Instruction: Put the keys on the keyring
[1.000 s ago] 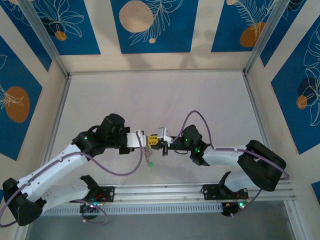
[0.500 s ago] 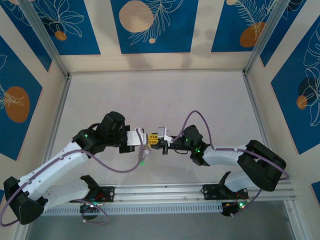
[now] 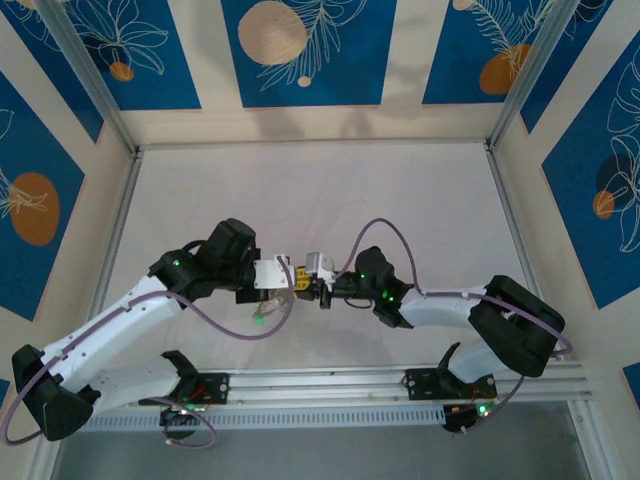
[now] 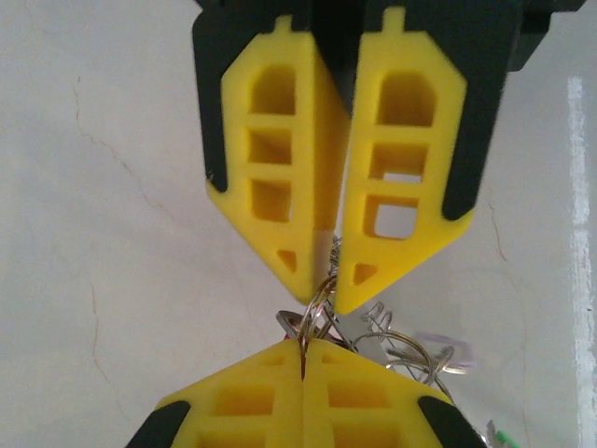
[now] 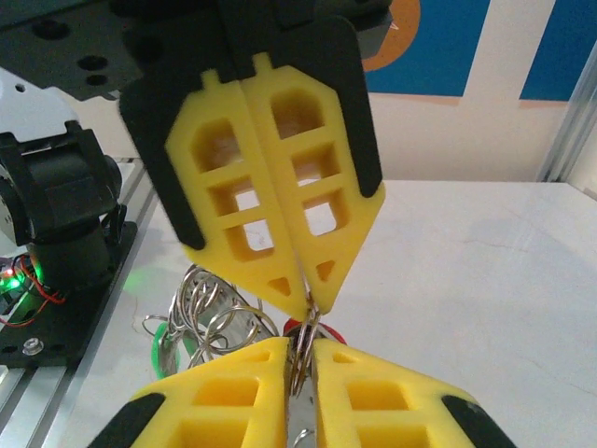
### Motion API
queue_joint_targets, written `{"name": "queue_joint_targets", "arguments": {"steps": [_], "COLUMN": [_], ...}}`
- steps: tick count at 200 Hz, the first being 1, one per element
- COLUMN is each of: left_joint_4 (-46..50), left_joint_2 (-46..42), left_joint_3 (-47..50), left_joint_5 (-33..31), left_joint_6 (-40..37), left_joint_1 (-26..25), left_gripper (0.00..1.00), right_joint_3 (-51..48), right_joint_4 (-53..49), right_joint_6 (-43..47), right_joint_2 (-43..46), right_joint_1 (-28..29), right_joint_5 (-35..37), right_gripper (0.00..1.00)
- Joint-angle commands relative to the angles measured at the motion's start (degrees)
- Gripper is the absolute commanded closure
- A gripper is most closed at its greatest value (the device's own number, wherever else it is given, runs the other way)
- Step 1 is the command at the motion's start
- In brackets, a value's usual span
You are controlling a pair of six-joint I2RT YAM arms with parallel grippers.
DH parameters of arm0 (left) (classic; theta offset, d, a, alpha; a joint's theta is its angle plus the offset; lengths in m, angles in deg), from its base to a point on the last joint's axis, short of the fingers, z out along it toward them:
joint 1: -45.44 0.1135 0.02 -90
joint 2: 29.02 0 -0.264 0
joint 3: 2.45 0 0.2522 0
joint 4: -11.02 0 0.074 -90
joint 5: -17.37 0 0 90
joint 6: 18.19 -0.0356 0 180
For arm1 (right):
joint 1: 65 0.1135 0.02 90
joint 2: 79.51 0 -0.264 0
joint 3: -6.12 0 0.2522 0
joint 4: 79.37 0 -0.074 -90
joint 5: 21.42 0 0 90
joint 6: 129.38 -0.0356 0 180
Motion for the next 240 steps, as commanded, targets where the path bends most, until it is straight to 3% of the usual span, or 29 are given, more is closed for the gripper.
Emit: {"name": "queue_joint_targets", "arguments": {"steps": [1, 36, 61, 69, 125, 240], "left_joint_4": [-0.9, -0.7, -0.2, 0.0, 1.1, -4.5], "left_joint_2": [-0.3, -0.4, -0.4, -0.5, -1.6, -5.9], "left_joint_3": [-1.7, -1.5, -1.5, -1.4, 0.2, 10.2], "left_joint_5": [1.6, 1.3, 0.6, 0.3, -3.4, -4.1], "left_joint_6": [-1.2, -1.5, -2.0, -2.3, -4.2, -3.8], "left_joint_1": [-0.4, -0.5, -0.5, -0.5, -0.5, -0.5], "left_gripper": [1.0, 1.0, 1.0, 1.0, 1.0, 1.0], "right_joint_3": [2.5, 3.7, 4.2, 4.2, 2.2, -2.9], "right_joint_4": [-1.6, -2.8, -4.1, -4.3, -1.4, 2.9], "right_joint_6": [0.1, -1.1, -1.2, -1.2, -2.1, -4.6], "right_joint_2": [-1.8, -3.4, -3.5, -3.4, -2.3, -1.6], "right_joint_1": [0.5, 0.6, 0.5, 0.5, -0.3, -2.0], "right_joint_5": [0.2, 0.1, -0.4, -0.6, -0.7, -2.2], "right_gripper": [0.85, 0.84, 0.93, 1.0, 1.0, 1.0]}}
